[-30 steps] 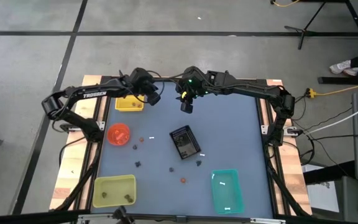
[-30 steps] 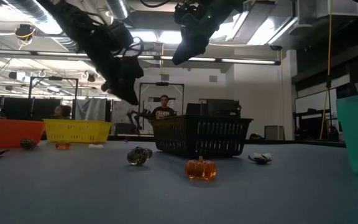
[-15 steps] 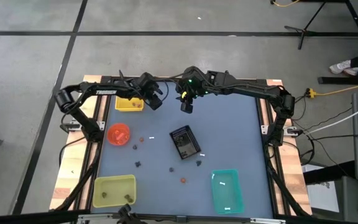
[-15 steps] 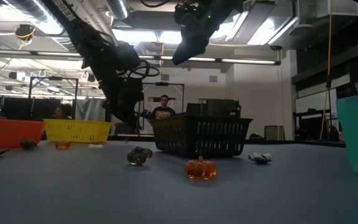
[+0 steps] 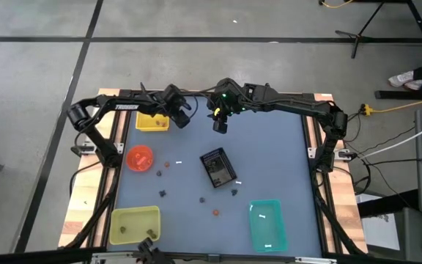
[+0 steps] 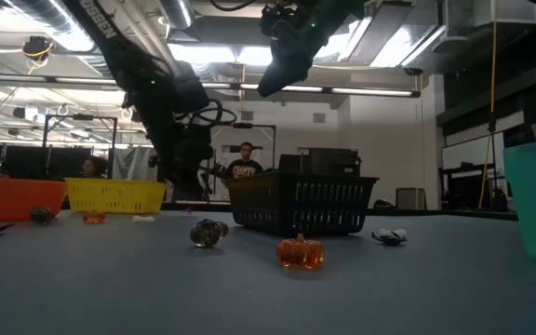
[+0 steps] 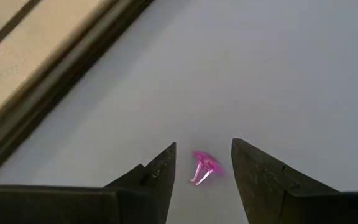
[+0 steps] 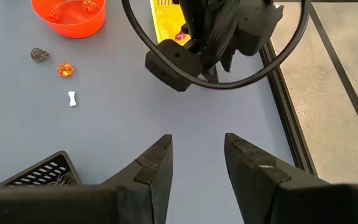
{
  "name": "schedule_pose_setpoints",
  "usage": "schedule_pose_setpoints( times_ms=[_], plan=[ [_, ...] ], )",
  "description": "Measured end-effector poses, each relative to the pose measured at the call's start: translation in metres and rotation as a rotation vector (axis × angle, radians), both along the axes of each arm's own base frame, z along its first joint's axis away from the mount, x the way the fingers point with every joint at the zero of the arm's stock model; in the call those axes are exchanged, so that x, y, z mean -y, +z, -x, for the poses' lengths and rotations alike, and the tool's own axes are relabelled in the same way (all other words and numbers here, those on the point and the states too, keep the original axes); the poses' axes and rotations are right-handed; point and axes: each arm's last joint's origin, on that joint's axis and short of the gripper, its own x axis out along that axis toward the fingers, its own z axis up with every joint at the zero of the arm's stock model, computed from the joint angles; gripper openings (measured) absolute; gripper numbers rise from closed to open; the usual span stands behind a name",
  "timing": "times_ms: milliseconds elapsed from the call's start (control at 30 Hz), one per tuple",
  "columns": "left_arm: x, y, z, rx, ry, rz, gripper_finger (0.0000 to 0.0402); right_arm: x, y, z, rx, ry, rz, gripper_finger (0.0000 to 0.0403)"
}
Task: Sort Halloween decoration
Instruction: Put the violet witch hat into the top yellow bin
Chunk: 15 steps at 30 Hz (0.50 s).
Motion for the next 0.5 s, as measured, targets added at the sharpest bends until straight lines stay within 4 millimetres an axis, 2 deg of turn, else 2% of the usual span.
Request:
schedule_pose_setpoints(
  times_ms=[200,500],
  plan=[
    [-0.002,-0.014,-0.001,-0.036,0.002,0.030,0.0141,0.000,0.000,0.000,0.000,0.001,0.000,0.0144],
    [-0.001,-0.017,0.000,-0.056,0.001,0.046,0.0141,0.000,0.000,0.000,0.000,0.000,0.000,0.0144]
  ],
)
